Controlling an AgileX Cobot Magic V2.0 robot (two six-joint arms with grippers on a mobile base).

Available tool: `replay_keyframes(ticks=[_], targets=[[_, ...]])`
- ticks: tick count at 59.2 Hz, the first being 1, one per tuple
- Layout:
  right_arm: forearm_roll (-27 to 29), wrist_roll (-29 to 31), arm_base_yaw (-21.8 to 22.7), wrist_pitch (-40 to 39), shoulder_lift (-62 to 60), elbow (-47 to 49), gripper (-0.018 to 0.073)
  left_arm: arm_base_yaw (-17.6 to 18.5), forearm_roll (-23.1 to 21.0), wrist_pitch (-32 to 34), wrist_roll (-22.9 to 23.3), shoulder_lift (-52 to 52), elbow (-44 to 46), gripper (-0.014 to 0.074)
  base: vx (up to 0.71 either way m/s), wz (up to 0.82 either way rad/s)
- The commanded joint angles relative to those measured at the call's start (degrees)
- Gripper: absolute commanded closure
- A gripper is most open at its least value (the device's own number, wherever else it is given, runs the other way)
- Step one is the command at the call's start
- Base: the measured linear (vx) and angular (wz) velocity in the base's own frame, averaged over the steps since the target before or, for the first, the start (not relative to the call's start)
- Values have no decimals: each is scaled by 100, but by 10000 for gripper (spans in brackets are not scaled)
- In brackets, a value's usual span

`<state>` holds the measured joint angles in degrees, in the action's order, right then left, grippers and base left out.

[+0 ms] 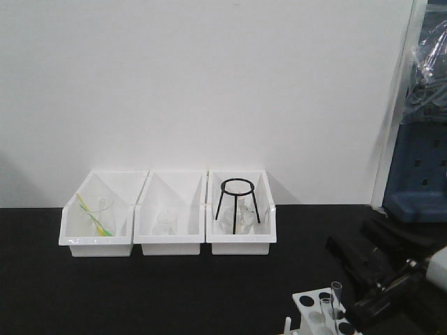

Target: Flip and reinsert test tube from rack

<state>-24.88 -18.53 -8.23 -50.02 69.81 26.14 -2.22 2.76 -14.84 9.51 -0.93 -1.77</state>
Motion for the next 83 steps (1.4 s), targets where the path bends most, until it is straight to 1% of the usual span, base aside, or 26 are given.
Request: replay_keyframes(ticks=[1, 4, 9, 12, 15, 23, 38, 71, 74, 76, 79, 82, 83], targets=[[-9, -369, 18, 1012, -724, 519, 216, 24, -26, 453, 2, -64, -12, 603, 0, 0], [-101, -596, 18, 1878, -1054, 753, 277, 24, -26, 453, 2, -64, -12, 603, 0, 0], [-336, -1066, 18, 3410, -1558, 1128, 405, 24, -26, 453, 2, -64, -12, 603, 0, 0], [-445, -1221, 18, 4092, -1836, 1300, 497, 24, -26, 453, 2, -64, -12, 603, 0, 0], [-528, -1249, 18, 4685, -2045, 1371, 575, 24, -26, 453, 2, -64, -12, 603, 0, 0], [-698, -1237, 18, 5409, -2429, 1354, 573, 24, -26, 453, 2, -64, -12, 603, 0, 0], [-729, -1254, 18, 5535, -2745, 1354, 569, 24, -26, 453, 2, -64, -12, 603, 0, 0], [-697, -1261, 18, 5545, -2765, 1354, 568, 24, -26, 453, 2, -64, -12, 603, 0, 0], [-380, -1270, 18, 5545, -2771, 1354, 568, 24, -26, 453, 2, -64, -12, 603, 0, 0], [-150, -1174, 18, 5545, -2814, 1354, 568, 24, -26, 453, 2, -64, -12, 603, 0, 0], [284, -692, 38, 5539, -2945, 1256, 568, 24, -26, 453, 2, -64, -12, 603, 0, 0], [790, 77, 38, 5480, -3168, 1036, 568, 24, -26, 453, 2, -64, -12, 603, 0, 0], [1018, 454, 38, 5442, -3282, 904, 568, 24, -26, 453, 2, -64, -12, 603, 0, 0]])
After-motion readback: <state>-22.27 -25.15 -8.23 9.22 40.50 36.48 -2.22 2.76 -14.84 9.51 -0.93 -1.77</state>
